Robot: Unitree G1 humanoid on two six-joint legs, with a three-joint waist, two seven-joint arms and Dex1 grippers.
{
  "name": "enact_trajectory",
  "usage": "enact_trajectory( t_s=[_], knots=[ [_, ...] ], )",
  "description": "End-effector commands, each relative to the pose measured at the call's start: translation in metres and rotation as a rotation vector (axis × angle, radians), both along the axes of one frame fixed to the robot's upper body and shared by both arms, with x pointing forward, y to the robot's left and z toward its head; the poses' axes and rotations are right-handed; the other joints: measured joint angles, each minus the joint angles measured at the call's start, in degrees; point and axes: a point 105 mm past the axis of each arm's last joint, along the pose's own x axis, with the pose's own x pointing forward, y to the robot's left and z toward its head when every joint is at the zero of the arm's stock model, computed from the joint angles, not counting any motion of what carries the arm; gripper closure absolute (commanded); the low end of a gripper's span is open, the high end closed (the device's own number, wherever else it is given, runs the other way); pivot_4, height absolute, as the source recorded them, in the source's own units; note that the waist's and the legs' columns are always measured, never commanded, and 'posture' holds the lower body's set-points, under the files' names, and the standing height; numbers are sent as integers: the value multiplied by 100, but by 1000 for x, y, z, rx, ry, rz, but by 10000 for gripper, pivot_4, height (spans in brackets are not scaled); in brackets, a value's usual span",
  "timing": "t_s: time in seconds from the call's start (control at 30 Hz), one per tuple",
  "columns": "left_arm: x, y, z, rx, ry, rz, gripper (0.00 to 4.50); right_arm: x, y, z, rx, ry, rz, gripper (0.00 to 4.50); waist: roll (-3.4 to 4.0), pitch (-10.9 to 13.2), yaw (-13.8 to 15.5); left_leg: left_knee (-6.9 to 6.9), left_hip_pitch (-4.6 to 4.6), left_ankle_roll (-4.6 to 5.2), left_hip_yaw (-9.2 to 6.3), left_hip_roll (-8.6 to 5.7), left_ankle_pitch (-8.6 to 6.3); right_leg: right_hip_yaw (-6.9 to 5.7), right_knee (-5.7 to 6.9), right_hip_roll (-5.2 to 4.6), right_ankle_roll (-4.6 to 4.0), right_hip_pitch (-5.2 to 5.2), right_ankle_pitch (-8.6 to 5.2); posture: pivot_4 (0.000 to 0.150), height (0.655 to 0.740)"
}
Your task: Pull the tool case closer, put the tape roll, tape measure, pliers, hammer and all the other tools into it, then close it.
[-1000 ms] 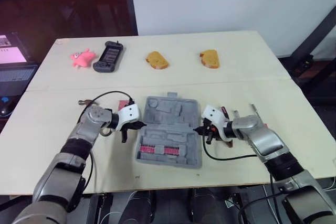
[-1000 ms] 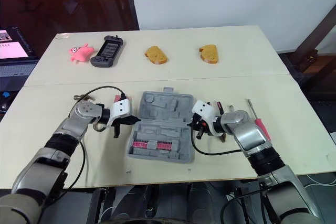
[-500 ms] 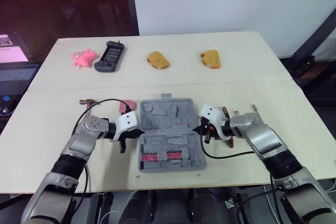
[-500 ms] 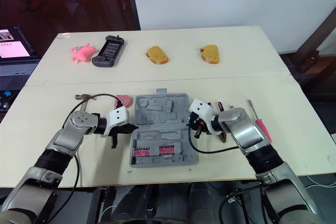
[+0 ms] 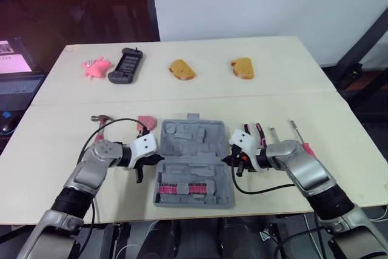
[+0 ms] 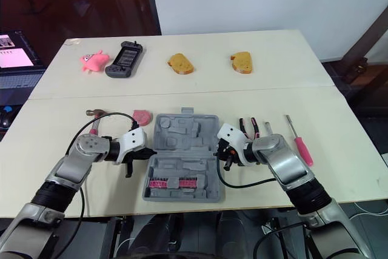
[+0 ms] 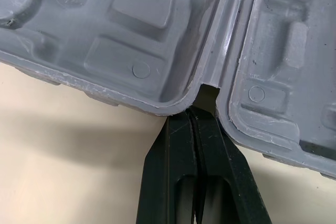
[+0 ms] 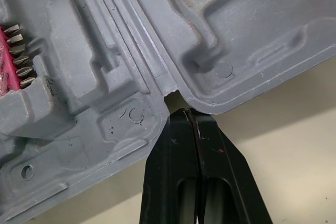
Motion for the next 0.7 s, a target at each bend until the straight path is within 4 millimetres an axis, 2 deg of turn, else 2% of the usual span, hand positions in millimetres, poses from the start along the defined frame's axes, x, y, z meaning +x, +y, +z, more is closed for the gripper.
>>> enact_trajectory(
  t_s=[0.03, 0.7],
  knots=[
    [-9, -11, -1, -15, 23, -52, 45000, -6, 18, 10, 62, -16, 80, 44783, 0, 0, 0, 0, 0, 0, 0, 0, 0, 0, 0, 0, 0, 0, 0, 1500, 7400],
    [-40, -14, -9, -16, 116, -64, 45000, -26, 12, 2, 57, 62, 77, 44783, 0, 0, 73, -2, 1, 0, 0, 1, -1, 0, -3, -1, 0, 1, 0, 1500, 7400]
  ],
)
